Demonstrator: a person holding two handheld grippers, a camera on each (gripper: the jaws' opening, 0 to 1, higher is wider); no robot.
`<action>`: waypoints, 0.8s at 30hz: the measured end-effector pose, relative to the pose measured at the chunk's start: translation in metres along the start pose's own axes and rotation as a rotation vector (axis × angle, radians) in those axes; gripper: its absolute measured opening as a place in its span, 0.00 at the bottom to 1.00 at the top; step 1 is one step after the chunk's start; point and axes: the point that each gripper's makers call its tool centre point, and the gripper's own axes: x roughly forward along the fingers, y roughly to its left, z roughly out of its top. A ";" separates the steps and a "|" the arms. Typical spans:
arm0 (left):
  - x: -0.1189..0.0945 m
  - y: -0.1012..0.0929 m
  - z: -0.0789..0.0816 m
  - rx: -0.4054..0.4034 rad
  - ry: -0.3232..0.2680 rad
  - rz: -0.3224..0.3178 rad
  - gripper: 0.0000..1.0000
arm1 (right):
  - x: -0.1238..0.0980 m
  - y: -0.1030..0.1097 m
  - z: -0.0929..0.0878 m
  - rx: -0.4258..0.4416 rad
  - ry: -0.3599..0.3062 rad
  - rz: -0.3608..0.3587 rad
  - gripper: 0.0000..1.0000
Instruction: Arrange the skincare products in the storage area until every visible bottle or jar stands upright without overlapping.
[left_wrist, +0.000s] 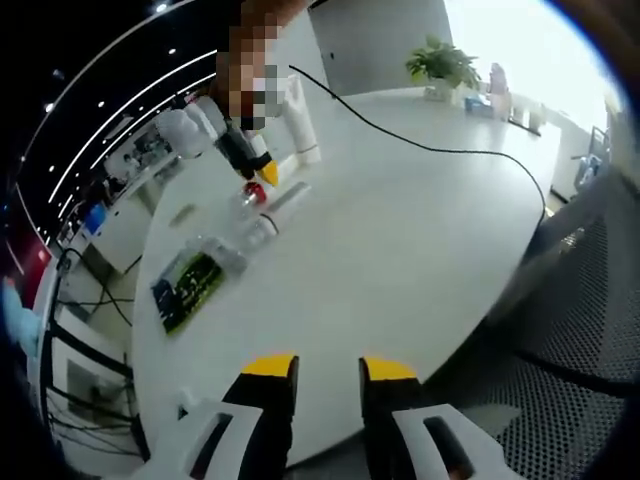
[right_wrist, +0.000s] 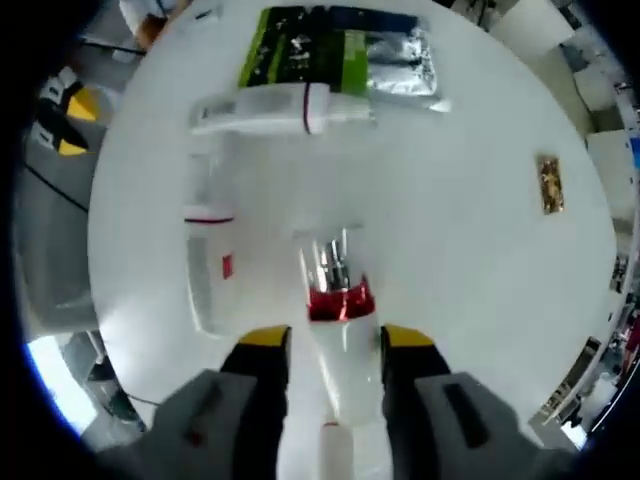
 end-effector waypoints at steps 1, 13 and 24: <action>0.000 0.000 0.000 0.001 -0.002 0.000 0.25 | 0.002 0.000 0.000 -0.008 0.002 -0.002 0.34; 0.001 0.000 -0.002 0.004 0.004 0.001 0.24 | 0.010 -0.001 -0.002 -0.108 0.121 -0.003 0.30; 0.000 0.002 -0.003 0.009 0.004 0.008 0.23 | 0.004 0.004 0.005 -0.054 0.027 0.014 0.27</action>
